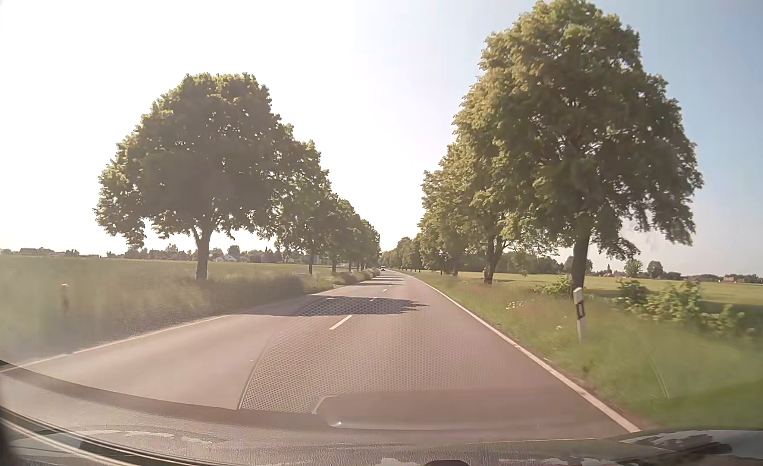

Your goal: Follow the waypoints while adhering to traffic rules and regulations

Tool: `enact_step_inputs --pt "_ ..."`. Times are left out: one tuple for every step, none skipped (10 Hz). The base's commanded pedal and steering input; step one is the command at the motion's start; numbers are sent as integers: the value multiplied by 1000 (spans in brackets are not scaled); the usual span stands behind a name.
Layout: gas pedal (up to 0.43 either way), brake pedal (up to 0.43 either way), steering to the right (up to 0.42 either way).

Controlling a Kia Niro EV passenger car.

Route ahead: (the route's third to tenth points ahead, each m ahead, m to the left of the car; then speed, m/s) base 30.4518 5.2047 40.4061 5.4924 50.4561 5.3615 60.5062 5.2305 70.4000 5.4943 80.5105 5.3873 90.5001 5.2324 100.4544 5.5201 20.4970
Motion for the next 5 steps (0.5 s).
enact_step_inputs --pt "177 0 0" --pt "189 0 2" --pt "189 0 4" --pt "197 0 4" --pt "197 0 4"
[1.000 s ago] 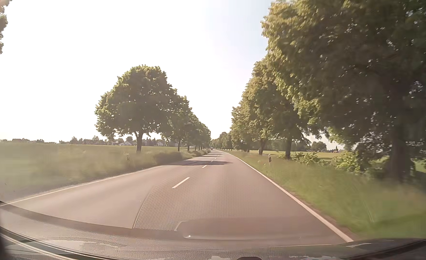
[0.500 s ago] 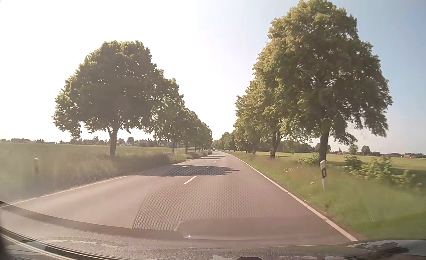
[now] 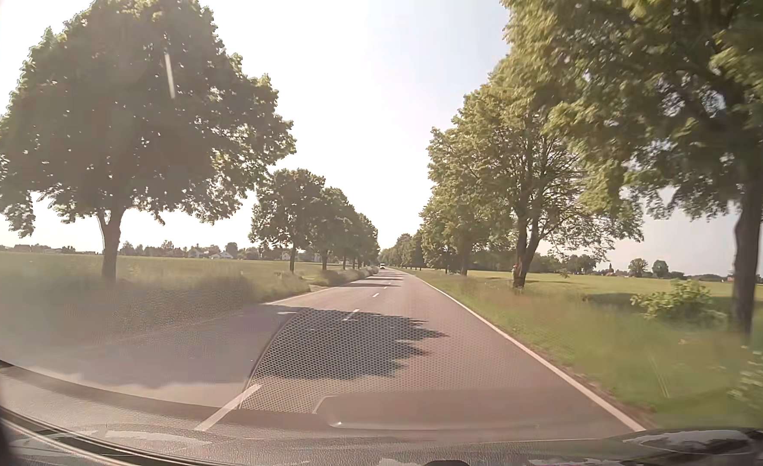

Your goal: Follow the waypoints while adhering to traffic rules and regulations

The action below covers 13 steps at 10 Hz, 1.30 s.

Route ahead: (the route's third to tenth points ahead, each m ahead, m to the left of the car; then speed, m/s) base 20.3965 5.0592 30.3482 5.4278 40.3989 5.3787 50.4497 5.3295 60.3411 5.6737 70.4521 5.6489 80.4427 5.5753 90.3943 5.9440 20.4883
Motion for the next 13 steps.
enact_step_inputs --pt "209 0 4" --pt "209 0 3" --pt "209 0 2" --pt "209 0 1" --pt "209 0 1" --pt "209 0 0" --pt "209 0 0" --pt "209 0 1" --pt "209 0 2" --pt "209 0 2" --pt "209 0 3" --pt "209 0 3" --pt "209 0 3"
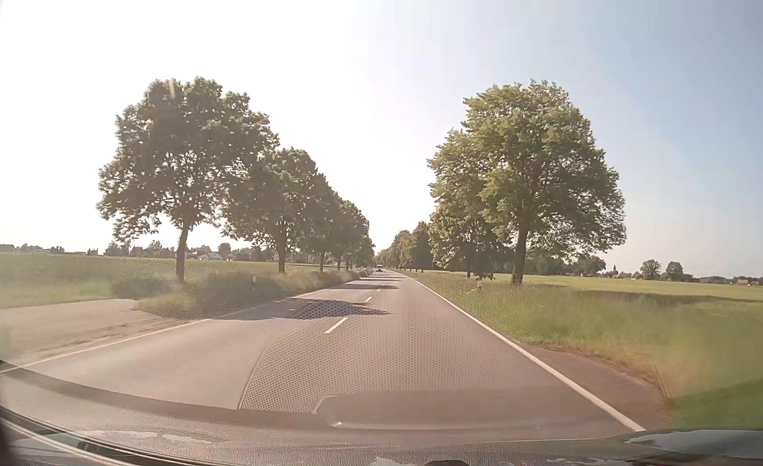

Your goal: Follow the waypoints while adhering to traffic rules and regulations

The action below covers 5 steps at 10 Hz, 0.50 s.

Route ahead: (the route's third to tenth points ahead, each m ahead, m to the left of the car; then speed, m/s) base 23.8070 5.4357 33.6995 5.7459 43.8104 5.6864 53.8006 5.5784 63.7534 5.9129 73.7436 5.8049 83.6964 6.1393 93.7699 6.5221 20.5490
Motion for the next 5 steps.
enact_step_inputs --pt "209 0 4" --pt "209 0 4" --pt "220 0 4" --pt "220 0 4" --pt "220 0 4"
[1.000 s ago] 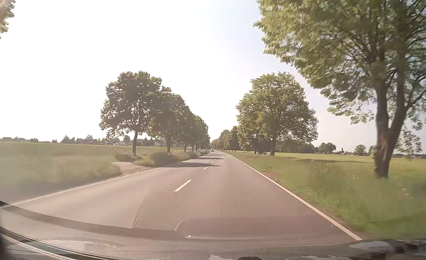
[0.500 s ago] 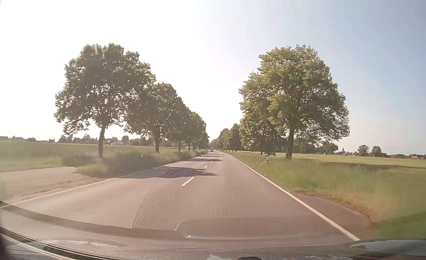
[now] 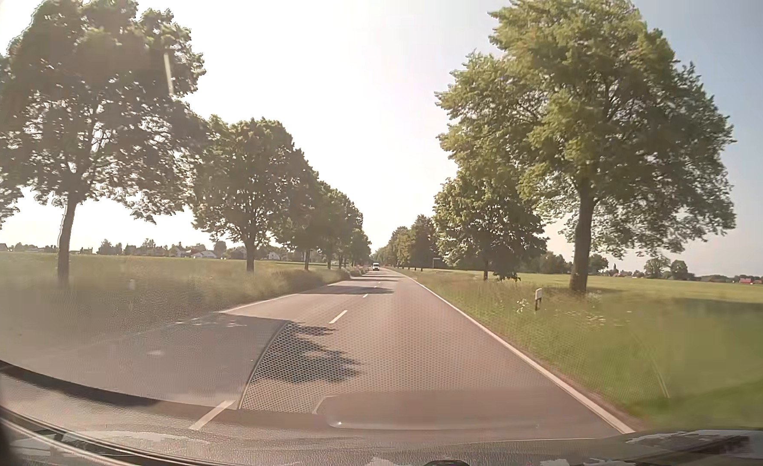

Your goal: Follow the waypoints while adhering to traffic rules and regulations

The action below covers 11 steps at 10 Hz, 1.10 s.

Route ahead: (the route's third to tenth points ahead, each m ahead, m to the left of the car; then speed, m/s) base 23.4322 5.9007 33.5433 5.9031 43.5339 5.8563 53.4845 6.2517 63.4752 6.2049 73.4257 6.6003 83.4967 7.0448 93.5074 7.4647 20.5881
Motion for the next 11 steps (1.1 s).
enact_step_inputs --pt "220 0 4" --pt "220 0 4" --pt "220 0 3" --pt "220 0 3" --pt "220 0 3" --pt "220 0 2" --pt "220 0 1" --pt "220 0 1" --pt "220 0 1" --pt "220 0 0" --pt "220 0 -5"
